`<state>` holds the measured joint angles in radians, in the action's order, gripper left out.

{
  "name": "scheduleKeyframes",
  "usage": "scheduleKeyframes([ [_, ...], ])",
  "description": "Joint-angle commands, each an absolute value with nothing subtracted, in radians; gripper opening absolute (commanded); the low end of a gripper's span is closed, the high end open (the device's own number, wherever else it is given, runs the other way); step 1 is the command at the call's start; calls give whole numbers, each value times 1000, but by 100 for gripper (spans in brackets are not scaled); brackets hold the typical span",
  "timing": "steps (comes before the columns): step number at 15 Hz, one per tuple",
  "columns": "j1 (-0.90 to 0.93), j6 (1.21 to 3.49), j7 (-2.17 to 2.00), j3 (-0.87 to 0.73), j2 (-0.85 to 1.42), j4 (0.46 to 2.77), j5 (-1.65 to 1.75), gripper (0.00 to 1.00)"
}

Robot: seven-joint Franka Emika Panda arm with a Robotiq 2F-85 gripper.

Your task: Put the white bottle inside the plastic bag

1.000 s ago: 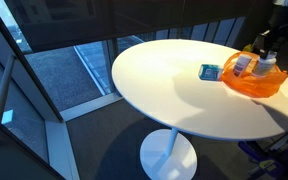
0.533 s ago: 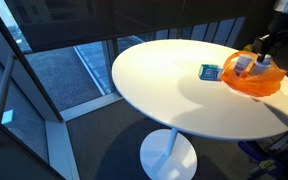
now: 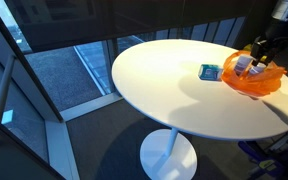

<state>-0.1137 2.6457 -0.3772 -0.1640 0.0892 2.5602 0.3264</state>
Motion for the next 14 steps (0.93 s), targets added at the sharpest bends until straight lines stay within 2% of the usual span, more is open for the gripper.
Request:
scheduleKeyframes([
  [1, -110, 2657, -307, -163, 48, 2591, 307, 94],
  [3, -108, 2648, -257, -154, 34, 2607, 285, 100],
  [8, -109, 2591, -119, -135, 20, 2627, 178, 100],
  [14, -101, 2668, -192, -145, 85, 2607, 249, 100],
])
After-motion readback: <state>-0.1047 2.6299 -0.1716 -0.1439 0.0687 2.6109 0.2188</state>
